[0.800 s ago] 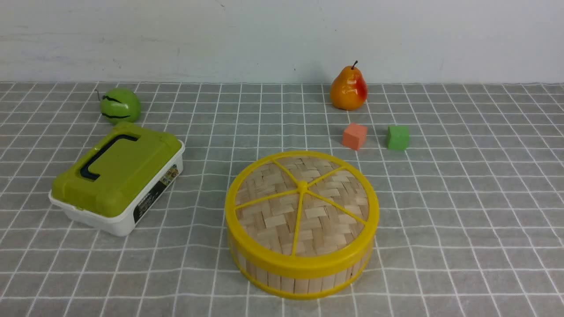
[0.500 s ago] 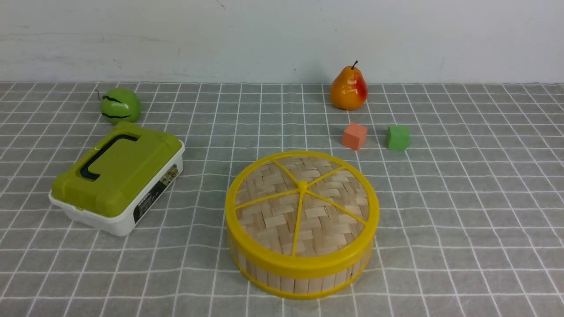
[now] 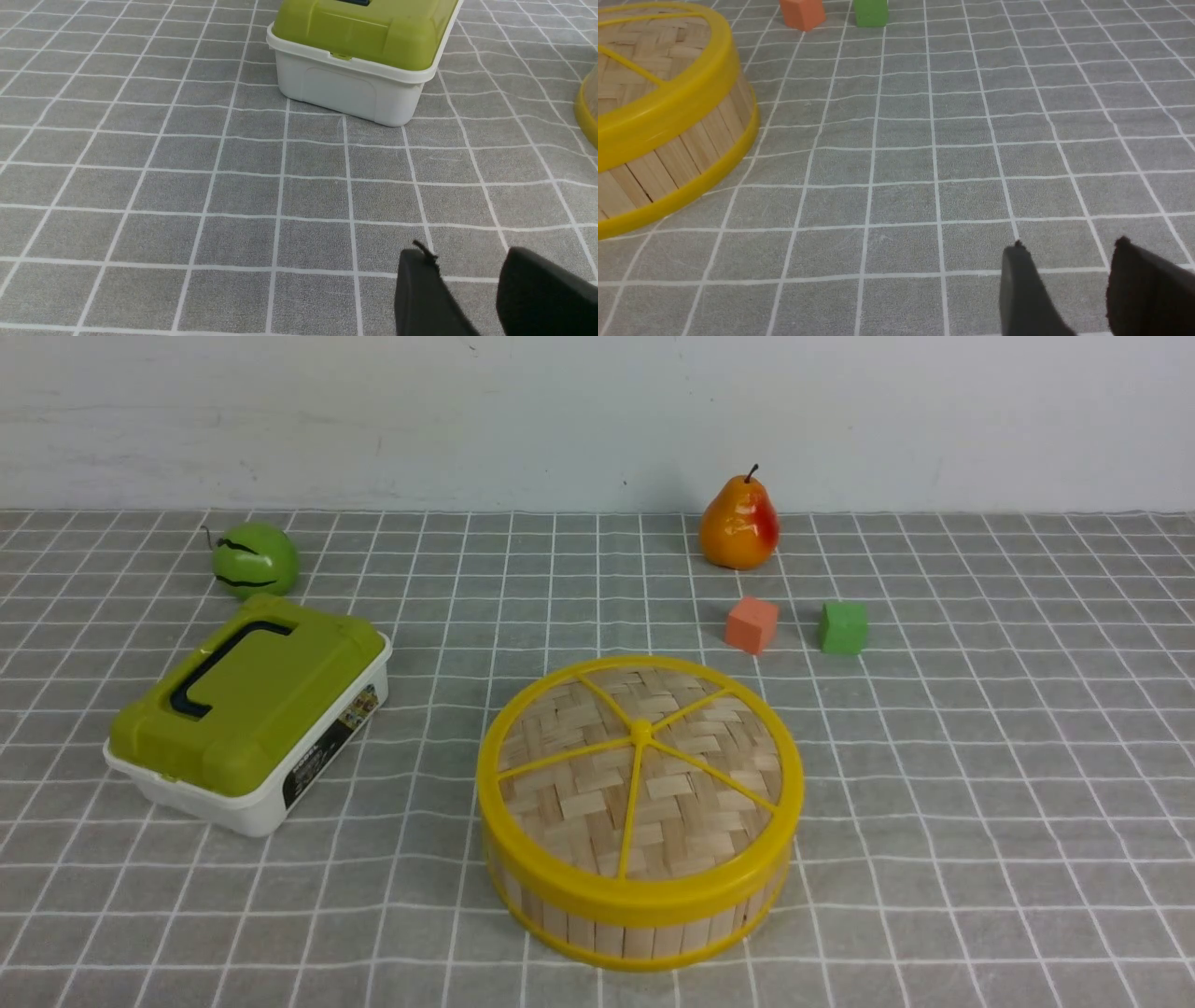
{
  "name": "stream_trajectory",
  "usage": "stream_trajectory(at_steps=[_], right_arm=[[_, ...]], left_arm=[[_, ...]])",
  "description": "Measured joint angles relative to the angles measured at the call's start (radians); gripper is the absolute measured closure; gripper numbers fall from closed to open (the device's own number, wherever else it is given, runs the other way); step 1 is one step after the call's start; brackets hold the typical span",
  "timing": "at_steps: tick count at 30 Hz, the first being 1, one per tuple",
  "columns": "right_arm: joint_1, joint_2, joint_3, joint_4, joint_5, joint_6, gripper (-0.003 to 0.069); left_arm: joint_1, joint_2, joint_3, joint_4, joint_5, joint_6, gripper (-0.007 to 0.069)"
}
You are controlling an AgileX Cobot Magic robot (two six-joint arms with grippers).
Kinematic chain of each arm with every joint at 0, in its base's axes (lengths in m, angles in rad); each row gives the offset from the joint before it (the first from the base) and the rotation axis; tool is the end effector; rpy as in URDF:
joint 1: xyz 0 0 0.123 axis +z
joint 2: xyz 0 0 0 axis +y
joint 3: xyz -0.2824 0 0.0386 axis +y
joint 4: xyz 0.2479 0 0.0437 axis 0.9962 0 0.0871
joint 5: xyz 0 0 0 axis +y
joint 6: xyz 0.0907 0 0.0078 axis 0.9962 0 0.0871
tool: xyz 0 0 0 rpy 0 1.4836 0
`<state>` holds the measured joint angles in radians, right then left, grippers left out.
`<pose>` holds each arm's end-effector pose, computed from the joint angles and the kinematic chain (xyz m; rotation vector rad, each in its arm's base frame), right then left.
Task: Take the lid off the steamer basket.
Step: Use the right arm to lift the lid of the steamer
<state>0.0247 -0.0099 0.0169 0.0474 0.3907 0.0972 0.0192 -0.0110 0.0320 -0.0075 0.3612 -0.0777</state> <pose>0.0520 0.0029 0.1729 0.0971 1.8804 0.1306 0.0530 0.0008 0.1704 -0.0951 1.8636 -0.0478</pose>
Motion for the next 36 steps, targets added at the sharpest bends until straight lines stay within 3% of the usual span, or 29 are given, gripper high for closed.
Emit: stream_trajectory(at_steps=[36], right_arm=[[0.0,0.0,0.0,-0.017,0.0,0.0,0.0418]], left_arm=[[0.0,0.0,0.0,0.0,0.0,0.0,0.0386]])
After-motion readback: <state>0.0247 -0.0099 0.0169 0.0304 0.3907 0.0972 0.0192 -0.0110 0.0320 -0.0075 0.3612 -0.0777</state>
